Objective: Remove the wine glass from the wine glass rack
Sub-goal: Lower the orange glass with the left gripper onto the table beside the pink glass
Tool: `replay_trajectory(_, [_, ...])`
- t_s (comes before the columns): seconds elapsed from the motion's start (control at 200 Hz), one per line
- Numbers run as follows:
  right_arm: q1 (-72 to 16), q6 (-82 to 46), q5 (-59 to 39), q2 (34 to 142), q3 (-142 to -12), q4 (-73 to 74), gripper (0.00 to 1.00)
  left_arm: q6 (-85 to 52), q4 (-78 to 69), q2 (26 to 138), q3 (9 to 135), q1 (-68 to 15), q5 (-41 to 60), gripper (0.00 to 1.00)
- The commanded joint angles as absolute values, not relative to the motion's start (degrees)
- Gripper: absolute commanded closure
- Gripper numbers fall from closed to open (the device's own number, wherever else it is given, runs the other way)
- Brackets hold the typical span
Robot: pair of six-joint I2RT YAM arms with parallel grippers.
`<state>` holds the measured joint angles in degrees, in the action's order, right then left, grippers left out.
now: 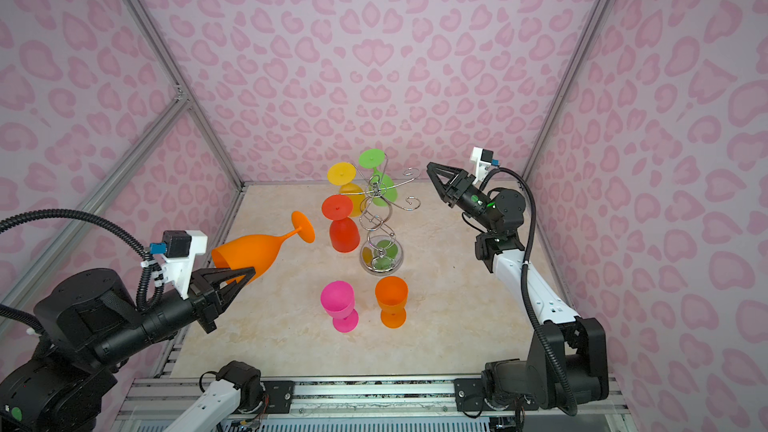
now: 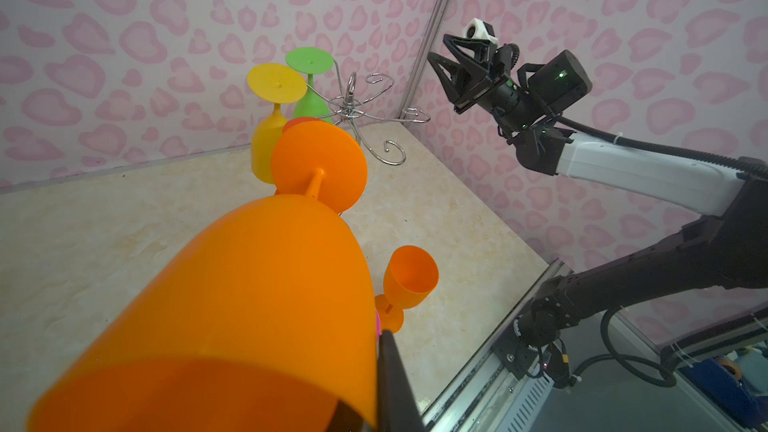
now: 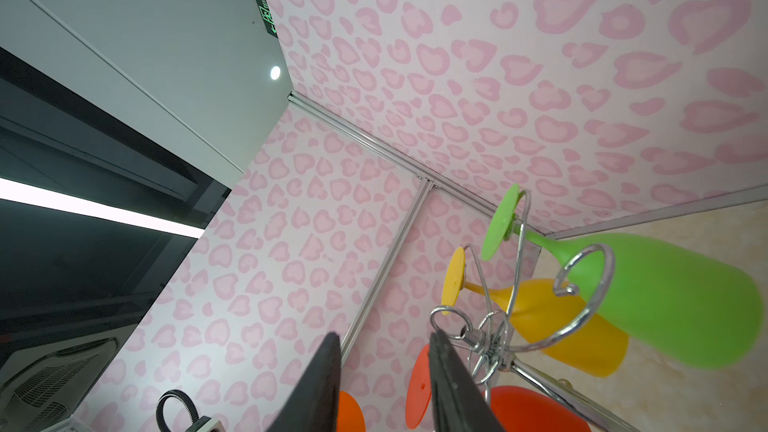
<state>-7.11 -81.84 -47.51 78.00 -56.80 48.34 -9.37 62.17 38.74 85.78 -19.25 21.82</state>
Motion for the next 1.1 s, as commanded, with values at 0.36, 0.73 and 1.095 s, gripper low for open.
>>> replay_trajectory(0.36, [-7.08, -77.93, -47.5, 79.49, -55.42, 46.2, 0.65, -9.16, 64.25, 48.84, 74.12, -19.31, 12.48, 0.98])
replay_trajectory(0.73, [-7.04, -74.82, -48.05, 80.25, -54.99, 42.63, 0.65, -11.59, 58.28, 55.96, 66.29, -19.44, 11.51, 0.98])
replay_trajectory(1.095, [-7.05, -58.08, -45.15, 75.89, -57.96, 20.3, 0.65, -12.82, 57.86, 63.25, 65.3, -23.29, 9.55, 0.98])
